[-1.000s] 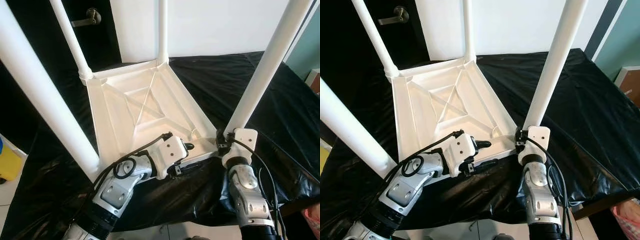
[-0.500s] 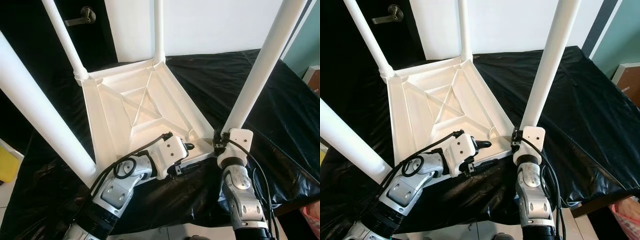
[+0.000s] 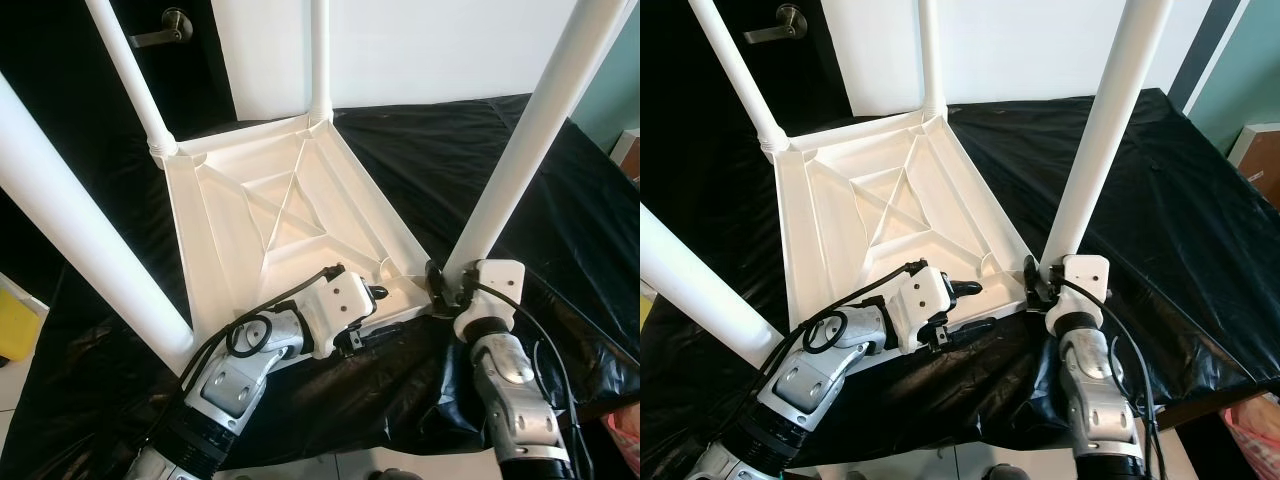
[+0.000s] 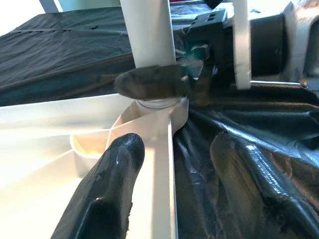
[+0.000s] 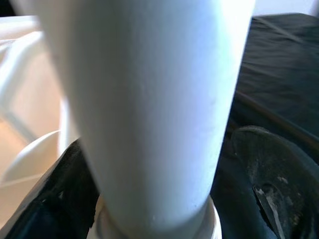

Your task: Building children table

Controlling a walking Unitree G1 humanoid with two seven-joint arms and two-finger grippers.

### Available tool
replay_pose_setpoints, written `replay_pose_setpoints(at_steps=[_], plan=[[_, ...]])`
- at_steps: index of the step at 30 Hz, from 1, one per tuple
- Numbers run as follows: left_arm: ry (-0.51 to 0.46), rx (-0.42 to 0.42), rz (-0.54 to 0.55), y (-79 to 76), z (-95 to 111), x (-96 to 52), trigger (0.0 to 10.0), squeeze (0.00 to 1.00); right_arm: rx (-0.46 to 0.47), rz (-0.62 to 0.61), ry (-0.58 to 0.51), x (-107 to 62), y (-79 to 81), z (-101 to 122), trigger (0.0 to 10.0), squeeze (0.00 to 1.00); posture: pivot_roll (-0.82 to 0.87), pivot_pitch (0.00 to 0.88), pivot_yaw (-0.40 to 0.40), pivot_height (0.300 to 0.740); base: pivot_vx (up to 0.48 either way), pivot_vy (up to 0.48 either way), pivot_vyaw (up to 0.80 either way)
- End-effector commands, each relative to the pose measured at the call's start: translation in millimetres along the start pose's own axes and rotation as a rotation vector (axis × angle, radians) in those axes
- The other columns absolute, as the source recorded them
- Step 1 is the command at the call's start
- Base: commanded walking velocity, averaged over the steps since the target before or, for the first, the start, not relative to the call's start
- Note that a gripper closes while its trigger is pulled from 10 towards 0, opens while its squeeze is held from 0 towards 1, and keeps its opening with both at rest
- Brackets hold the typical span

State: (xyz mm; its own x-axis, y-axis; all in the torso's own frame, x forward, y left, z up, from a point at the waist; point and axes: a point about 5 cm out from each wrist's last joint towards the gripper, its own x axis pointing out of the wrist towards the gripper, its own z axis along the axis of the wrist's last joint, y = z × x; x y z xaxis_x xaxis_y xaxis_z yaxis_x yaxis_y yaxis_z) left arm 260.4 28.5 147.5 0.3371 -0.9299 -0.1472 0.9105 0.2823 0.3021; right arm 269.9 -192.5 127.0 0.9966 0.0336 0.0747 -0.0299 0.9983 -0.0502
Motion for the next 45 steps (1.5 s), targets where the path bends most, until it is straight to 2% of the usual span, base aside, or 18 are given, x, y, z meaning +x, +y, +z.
replay_pose_setpoints(at_steps=[1, 2, 6, 8, 10, 13, 17, 18, 20, 21, 26, 33, 34, 40, 45], plan=[[0.003, -0.007, 0.006, -1.1, -1, -1.7, 10.0, 0.00, 0.013, 0.047, -0.005, -2.1, -3.9, -1, 10.0, 0.00, -0.16, 0.094, 0.041, 0.740, 0.000, 0.000, 0.00], [0.003, -0.007, 0.006, -1.1, -1, -1.7, 10.0, 0.00, 0.013, 0.047, -0.005, -2.1, -3.9, -1, 10.0, 0.00, -0.16, 0.094, 0.041, 0.740, 0.000, 0.000, 0.00], [0.004, -0.006, -0.010, -3.2, -2, -1.9, 10.0, 0.00, 0.000, 0.302, -0.006, 0.8, -12.0, 4, 10.0, 0.00, -0.16, 0.093, 0.048, 0.740, 0.000, 0.000, 0.00], [0.004, -0.006, -0.010, -3.0, -2, -1.9, 10.0, 0.00, -0.001, 0.327, -0.004, 1.4, -12.9, 5, 10.0, 0.00, -0.16, 0.093, 0.048, 0.740, 0.000, 0.000, 0.00], [0.007, -0.006, -0.012, -2.3, -3, -2.1, 10.0, 0.00, -0.028, 0.429, 0.016, 7.4, -15.9, 7, 10.0, 0.00, -0.16, 0.090, 0.053, 0.740, 0.000, 0.000, 0.00], [0.009, -0.005, -0.013, -2.0, -3, -2.2, 10.0, 0.00, -0.034, 0.461, 0.023, 9.1, -16.6, 8, 10.0, 0.00, -0.16, 0.090, 0.053, 0.740, 0.000, 0.000, 0.00], [0.008, -0.001, -0.014, -0.9, -2, -1.6, 10.0, 0.00, -0.091, 0.556, 0.051, 19.3, -16.8, 7, 10.0, 0.00, -0.16, 0.088, 0.053, 0.740, 0.000, 0.000, 0.00], [0.008, 0.000, -0.013, -0.8, -2, -1.5, 10.0, 0.00, -0.113, 0.580, 0.058, 22.4, -15.7, 6, 4.9, 0.00, -0.16, 0.085, 0.051, 0.740, 0.000, 0.000, 0.00], [0.008, 0.001, -0.013, -0.8, -2, -1.4, 10.0, 0.00, -0.128, 0.596, 0.062, 24.5, -15.1, 5, 4.9, 0.00, -0.16, 0.085, 0.051, 0.740, 0.000, 0.000, 0.00], [0.008, 0.000, -0.011, -1.0, -2, -1.6, 10.0, 0.00, -0.129, 0.604, 0.061, 27.1, -15.5, 5, 0.0, 0.00, -0.15, 0.083, 0.050, 0.740, 0.000, 0.000, 0.00], [0.011, 0.000, -0.008, -2.0, -2, -2.4, 10.0, 0.00, -0.129, 0.619, 0.071, 29.6, -16.8, 3, 0.0, 0.00, -0.14, 0.080, 0.047, 0.740, 0.000, 0.000, 0.00], [0.012, -0.003, -0.011, -4.5, -3, -3.3, 10.0, 0.00, -0.122, 0.636, 0.103, 22.6, -18.1, -6, 0.0, 0.00, -0.15, 0.081, 0.045, 0.740, 0.000, 0.000, 0.00], [0.012, -0.003, -0.012, -4.6, -3, -3.0, 10.0, 0.00, -0.120, 0.629, 0.101, 22.0, -17.9, -6, 10.0, 0.00, -0.15, 0.081, 0.045, 0.740, 0.000, 0.000, 0.00], [0.008, -0.004, -0.015, -5.8, -2, -0.9, 10.0, 0.00, -0.104, 0.566, 0.088, 18.2, -16.3, -6, 10.0, 0.00, -0.16, 0.077, 0.038, 0.740, 0.000, 0.000, 0.00], [0.006, -0.003, -0.015, -6.0, -2, 0.3, 10.0, 0.00, -0.112, 0.463, 0.082, 17.6, -16.2, -8, 10.0, 0.00, -0.16, 0.073, 0.033, 0.740, 0.000, 0.000, 0.00]])
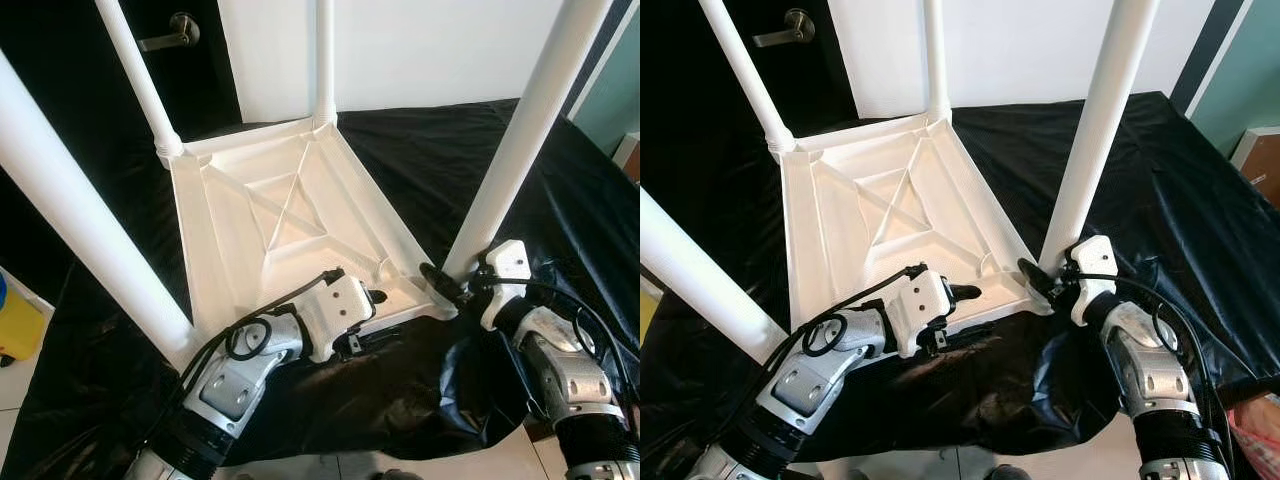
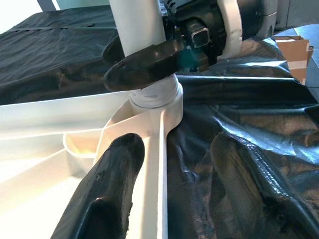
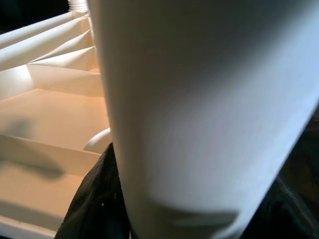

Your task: Building children table

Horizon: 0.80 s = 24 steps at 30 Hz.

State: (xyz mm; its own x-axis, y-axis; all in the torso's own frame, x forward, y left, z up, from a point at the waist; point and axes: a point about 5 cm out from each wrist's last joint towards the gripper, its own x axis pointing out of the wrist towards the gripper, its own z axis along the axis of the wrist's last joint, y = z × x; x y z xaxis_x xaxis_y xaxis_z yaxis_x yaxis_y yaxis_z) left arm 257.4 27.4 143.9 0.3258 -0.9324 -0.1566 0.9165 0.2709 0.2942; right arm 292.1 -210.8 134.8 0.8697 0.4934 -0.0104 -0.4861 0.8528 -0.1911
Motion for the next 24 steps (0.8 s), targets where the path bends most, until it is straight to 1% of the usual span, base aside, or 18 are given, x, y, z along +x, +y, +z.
replay_pose_setpoints(at_steps=[1, 2, 3, 5, 6, 7, 9, 10, 11, 12, 14, 15, 17, 18, 20, 21, 23, 24], plan=[[0.000, 0.003, 0.000, -1.7, 0, -0.1, 10.0, 0.00, 0.026, -0.079, 0.058, -2.0, 7.3, -14, 10.0, 0.00, -0.16, 0.070, 0.030, 0.740, 0.000, 0.000, 0.00], [0.000, 0.003, 0.000, -1.7, 0, -0.1, 10.0, 0.00, 0.026, -0.079, 0.058, -2.0, 7.3, -14, 10.0, 0.00, -0.16, 0.070, 0.030, 0.740, 0.000, 0.000, 0.00], [0.000, 0.004, 0.001, -1.5, 0, 0.0, 10.0, 0.00, 0.024, -0.180, 0.072, -2.0, 10.5, -15, 10.0, 0.00, -0.16, 0.070, 0.030, 0.740, 0.000, 0.000, 0.00], [0.000, 0.004, 0.001, -1.5, 0, 0.0, 10.0, 0.00, 0.024, -0.180, 0.072, -2.0, 10.5, -15, 10.0, 0.00, -0.16, 0.070, 0.030, 0.740, 0.000, 0.000, 0.00], [0.000, 0.005, 0.000, -1.3, 0, -0.1, 10.0, 0.00, 0.048, -0.340, 0.121, -2.5, 13.6, -21, 10.0, 0.00, -0.16, 0.071, 0.028, 0.740, 0.000, 0.000, 0.00], [0.000, 0.005, 0.000, -1.3, 0, -0.1, 10.0, 0.00, 0.048, -0.340, 0.121, -2.5, 13.6, -21, 10.0, 0.00, -0.16, 0.071, 0.028, 0.740, 0.000, 0.000, 0.00], [0.000, 0.005, 0.001, -0.9, 0, -0.4, 10.0, 0.00, 0.077, -0.478, 0.171, -4.8, 17.0, -29, 10.0, 0.00, -0.15, 0.071, 0.024, 0.740, 0.000, 0.000, 0.00], [0.000, 0.005, 0.001, -0.9, 0, -0.4, 10.0, 0.00, 0.077, -0.478, 0.171, -4.8, 17.0, -29, 10.0, 0.00, -0.15, 0.071, 0.024, 0.740, 0.000, 0.000, 0.00], [0.000, 0.004, 0.004, -0.6, 0, -0.7, 10.0, 0.00, 0.086, -0.531, 0.178, -5.8, 20.2, -30, 10.0, 0.00, -0.15, 0.071, 0.024, 0.740, 0.000, 0.000, 0.00], [0.000, 0.004, 0.004, -0.6, 0, -0.7, 10.0, 0.00, 0.086, -0.531, 0.178, -5.8, 20.2, -30, 10.0, 0.00, -0.15, 0.071, 0.024, 0.740, 0.000, 0.000, 0.00], [0.001, 0.003, 0.006, -0.7, 0, -1.3, 10.0, 0.00, 0.132, -0.624, 0.188, -2.7, 36.8, -35, 10.0, 0.00, -0.15, 0.071, 0.024, 0.740, 0.000, 0.000, 0.00], [0.001, 0.003, 0.006, -0.9, -1, -1.3, 10.0, 0.00, 0.150, -0.650, 0.191, -0.7, 43.2, -35, 10.0, 0.00, -0.15, 0.071, 0.024, 0.740, 0.000, 0.000, 0.00], [0.001, 0.003, 0.005, -1.0, -1, -1.3, 10.0, 0.00, 0.166, -0.685, 0.197, 1.7, 50.4, -35, 10.0, 0.00, -0.15, 0.070, 0.024, 0.740, 0.000, 0.000, 0.00], [0.001, 0.003, 0.005, -1.0, -1, -1.3, 10.0, 0.00, 0.166, -0.685, 0.197, 1.7, 50.4, -35, 10.0, 0.00, -0.15, 0.070, 0.024, 0.740, 0.000, 0.000, 0.00], [0.001, 0.003, 0.005, -0.9, -1, -1.3, 10.0, 0.00, 0.178, -0.692, 0.200, 4.7, 59.1, -34, 10.0, 0.00, -0.15, 0.067, 0.023, 0.740, 0.000, 0.000, 0.00], [0.001, 0.003, 0.006, -0.6, -1, -1.2, 10.0, 0.00, 0.183, -0.671, 0.202, 6.8, 64.6, -33, 10.0, 0.00, -0.15, 0.065, 0.024, 0.740, 0.000, 0.000, 0.00], [0.001, 0.003, 0.006, -0.6, -1, -1.2, 10.0, 0.00, 0.183, -0.671, 0.202, 6.8, 64.6, -33, 10.0, 0.00, -0.15, 0.065, 0.024, 0.740, 0.000, 0.000, 0.00], [0.001, 0.004, 0.006, -0.4, -1, -1.1, 10.0, 0.00, 0.178, -0.672, 0.210, 7.6, 67.3, -32, 10.0, 0.00, -0.15, 0.066, 0.024, 0.740, 0.000, 0.000, 0.00]])
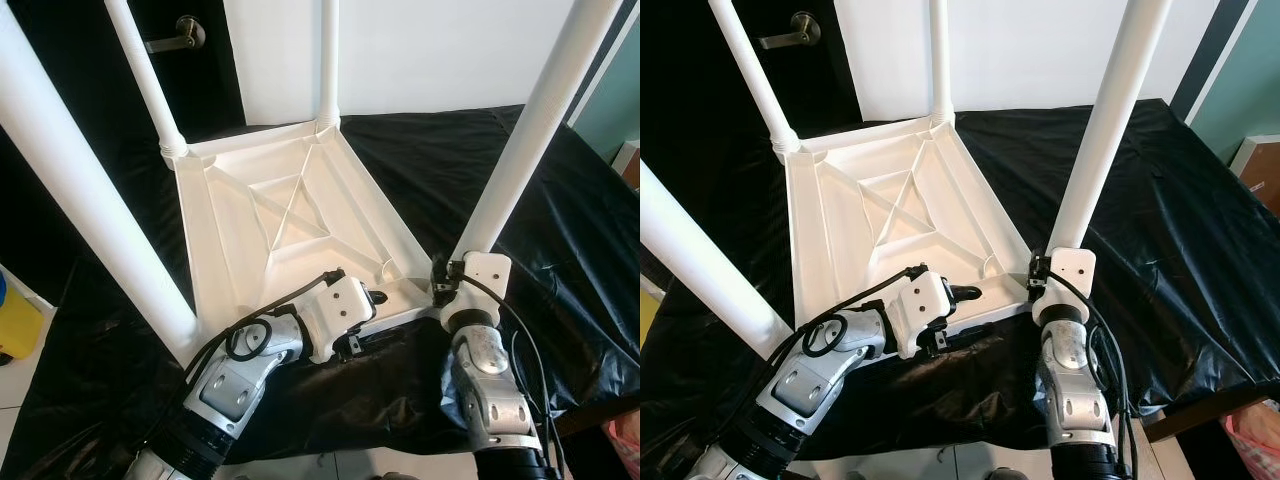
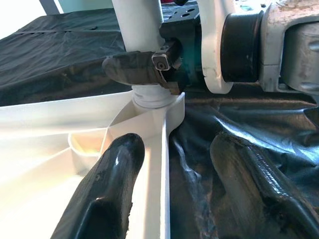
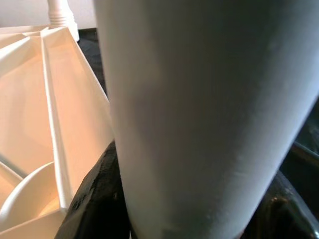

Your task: Building children table

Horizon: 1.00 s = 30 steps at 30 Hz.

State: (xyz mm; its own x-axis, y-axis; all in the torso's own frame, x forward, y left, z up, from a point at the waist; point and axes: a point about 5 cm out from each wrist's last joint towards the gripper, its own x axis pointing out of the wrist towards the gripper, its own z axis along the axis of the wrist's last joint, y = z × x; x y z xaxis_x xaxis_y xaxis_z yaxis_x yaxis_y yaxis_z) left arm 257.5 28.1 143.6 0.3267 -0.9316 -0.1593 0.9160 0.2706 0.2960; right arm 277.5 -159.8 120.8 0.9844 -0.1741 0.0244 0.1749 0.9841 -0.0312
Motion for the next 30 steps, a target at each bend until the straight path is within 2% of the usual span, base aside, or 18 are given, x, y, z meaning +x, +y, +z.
replay_pose_setpoints(at_steps=[1, 12, 13, 14, 15, 26, 27, 30], plan=[[-0.002, 0.004, 0.004, -0.5, 0, -0.2, 10.0, 0.00, -0.036, -0.002, 0.170, -9.5, 2.9, -30, 10.0, 0.00, -0.15, 0.063, 0.021, 0.740, 0.000, 0.000, 0.00], [-0.002, 0.011, 0.016, 3.0, 1, -0.6, 10.0, 0.00, -0.055, -0.005, 0.157, -8.1, 3.7, -26, 10.0, 0.00, -0.14, 0.065, 0.023, 0.740, 0.000, 0.000, 0.00], [-0.001, 0.011, 0.017, 2.6, 1, -1.1, 10.0, 0.00, -0.054, 0.008, 0.128, -8.9, 1.7, -24, 10.0, 0.43, -0.14, 0.065, 0.024, 0.740, 0.000, 0.000, 0.00], [-0.001, 0.011, 0.017, 2.6, 1, -1.1, 10.0, 0.00, -0.054, 0.008, 0.128, -8.9, 1.7, -24, 10.0, 0.43, -0.14, 0.065, 0.024, 0.740, 0.000, 0.000, 0.00], [-0.001, 0.010, 0.017, 1.9, 1, -1.2, 10.0, 0.00, -0.042, 0.024, 0.101, -9.9, -1.1, -21, 10.0, 1.00, -0.14, 0.066, 0.024, 0.740, 0.000, 0.000, 0.00], [-0.014, -0.013, 0.050, 3.7, -2, -0.4, 10.0, 0.00, -0.019, 0.117, -0.016, -13.8, -17.2, -13, 10.0, 1.00, -0.14, 0.073, 0.026, 0.740, 0.000, 0.000, 0.00], [-0.024, -0.023, 0.069, 5.8, -3, -0.8, 10.0, 0.00, -0.020, 0.145, -0.048, -14.7, -22.2, -13, 10.0, 0.29, -0.14, 0.074, 0.027, 0.740, 0.000, 0.000, 0.00], [-0.030, -0.029, 0.078, 6.7, -3, -1.1, 10.0, 0.00, -0.013, 0.161, -0.059, -14.9, -24.5, -13, 10.0, 0.29, -0.14, 0.074, 0.027, 0.740, 0.000, 0.000, 0.00]])
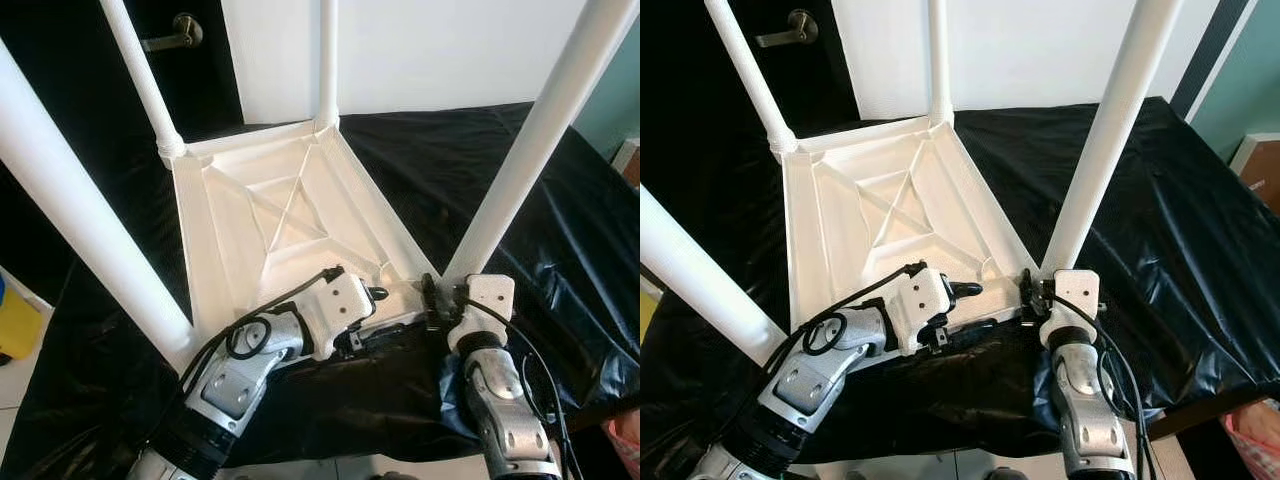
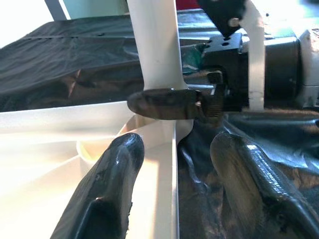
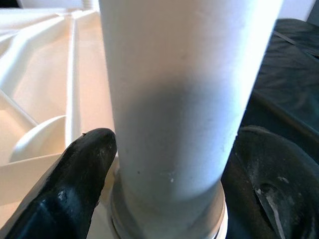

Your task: Building children table

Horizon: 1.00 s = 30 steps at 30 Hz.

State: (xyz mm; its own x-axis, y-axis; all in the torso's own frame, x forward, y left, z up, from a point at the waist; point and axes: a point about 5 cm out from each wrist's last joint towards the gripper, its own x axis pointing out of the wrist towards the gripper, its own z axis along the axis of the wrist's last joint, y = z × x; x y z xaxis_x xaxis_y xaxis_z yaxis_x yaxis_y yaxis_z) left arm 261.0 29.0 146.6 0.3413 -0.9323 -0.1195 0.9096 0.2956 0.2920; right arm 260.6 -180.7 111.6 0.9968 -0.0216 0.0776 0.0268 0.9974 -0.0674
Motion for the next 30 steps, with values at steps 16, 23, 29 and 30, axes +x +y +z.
replay_pose_setpoints(at_steps=[16, 23, 29, 30], plan=[[0.019, -0.022, 0.038, 2.0, -14, -10.0, 10.0, 0.00, -0.065, 0.405, -0.022, 10.8, -40.4, 7, 10.0, 0.00, -0.15, 0.071, 0.047, 0.740, 0.000, 0.000, 0.00], [0.021, -0.022, 0.022, 0.9, -15, -8.8, 10.0, 0.00, -0.093, 0.545, 0.000, 24.1, -34.8, 10, 9.8, 0.00, -0.15, 0.066, 0.053, 0.740, 0.000, 0.000, 0.00], [0.024, -0.016, 0.019, 0.3, -15, -7.7, 10.0, 0.00, -0.107, 0.605, 0.013, 26.9, -33.8, 7, 0.0, 0.00, -0.14, 0.067, 0.044, 0.740, 0.000, 0.000, 0.00], [0.024, -0.015, 0.021, 0.1, -14, -7.6, 10.0, 0.00, -0.112, 0.611, 0.019, 26.8, -35.1, 6, 0.0, 0.00, -0.14, 0.067, 0.043, 0.740, 0.000, 0.000, 0.00]])
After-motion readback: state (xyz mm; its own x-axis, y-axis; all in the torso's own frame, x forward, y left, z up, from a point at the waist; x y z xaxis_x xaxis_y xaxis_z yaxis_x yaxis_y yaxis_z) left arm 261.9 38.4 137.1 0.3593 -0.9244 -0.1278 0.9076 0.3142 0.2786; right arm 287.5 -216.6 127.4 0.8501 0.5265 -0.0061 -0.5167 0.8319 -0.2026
